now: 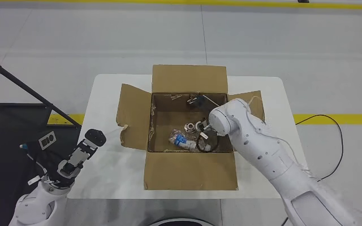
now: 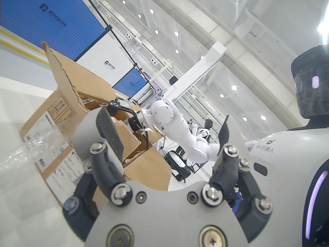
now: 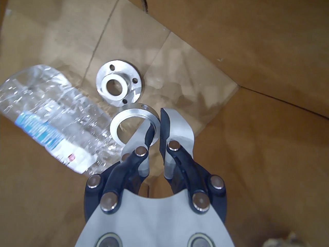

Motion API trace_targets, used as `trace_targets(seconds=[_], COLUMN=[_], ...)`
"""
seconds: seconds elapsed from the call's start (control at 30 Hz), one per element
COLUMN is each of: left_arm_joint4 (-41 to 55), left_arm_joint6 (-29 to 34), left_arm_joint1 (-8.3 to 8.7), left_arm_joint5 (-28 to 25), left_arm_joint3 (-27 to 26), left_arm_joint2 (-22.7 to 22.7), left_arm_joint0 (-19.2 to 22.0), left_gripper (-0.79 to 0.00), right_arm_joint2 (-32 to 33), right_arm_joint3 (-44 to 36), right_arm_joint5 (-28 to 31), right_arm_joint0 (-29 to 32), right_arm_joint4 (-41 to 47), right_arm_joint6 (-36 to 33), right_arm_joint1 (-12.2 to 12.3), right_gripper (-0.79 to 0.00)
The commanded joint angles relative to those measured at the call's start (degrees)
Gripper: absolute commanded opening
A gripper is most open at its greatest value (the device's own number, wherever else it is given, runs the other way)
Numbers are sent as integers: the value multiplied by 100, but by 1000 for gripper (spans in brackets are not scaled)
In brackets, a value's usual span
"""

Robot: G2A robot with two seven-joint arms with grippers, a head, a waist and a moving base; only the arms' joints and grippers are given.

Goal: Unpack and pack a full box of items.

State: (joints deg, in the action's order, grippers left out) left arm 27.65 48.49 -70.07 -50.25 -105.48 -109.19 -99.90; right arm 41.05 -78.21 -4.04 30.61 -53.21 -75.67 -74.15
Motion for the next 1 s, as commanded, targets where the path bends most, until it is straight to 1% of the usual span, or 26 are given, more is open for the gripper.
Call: trace_targets(seconds=[0.0,0.1,0.23,0.3,0.43,0.53,0.63,0.7,0.8,0.97], left_arm_joint4=[0,0,0,0,0,0,0,0,0,0], left_arm_joint6=[0,0,0,0,0,0,0,0,0,0], left_arm_joint1=[0,0,0,0,0,0,0,0,0,0], left_arm_joint5=[0,0,0,0,0,0,0,0,0,0], left_arm_joint3=[0,0,0,0,0,0,0,0,0,0], left_arm_joint2=[0,0,0,0,0,0,0,0,0,0], left_arm_joint0=[0,0,0,0,0,0,0,0,0,0], left_gripper=[0,0,0,0,0,0,0,0,0,0], right_arm_joint2=[223,646,1383,1842,2999,3765,4319,4507,4648,4593], right_arm_joint3=[-464,-1195,-2084,-2468,-3115,-3293,-3114,-2813,-2104,-820], right_arm_joint5=[58,143,149,91,-208,-381,-447,-435,-398,-176], right_arm_joint0=[186,527,962,1187,1665,1984,2137,2149,2016,1696], right_arm_joint4=[-80,-201,-531,-669,-814,-916,-1035,-1295,-1355,-1127], right_arm_joint6=[-67,-92,-213,-272,-100,-46,-138,-264,-318,-195], right_arm_joint1=[92,243,451,549,716,807,874,913,940,940], right_gripper=[-785,-785,-785,-785,-785,-785,-785,-785,-785,-785])
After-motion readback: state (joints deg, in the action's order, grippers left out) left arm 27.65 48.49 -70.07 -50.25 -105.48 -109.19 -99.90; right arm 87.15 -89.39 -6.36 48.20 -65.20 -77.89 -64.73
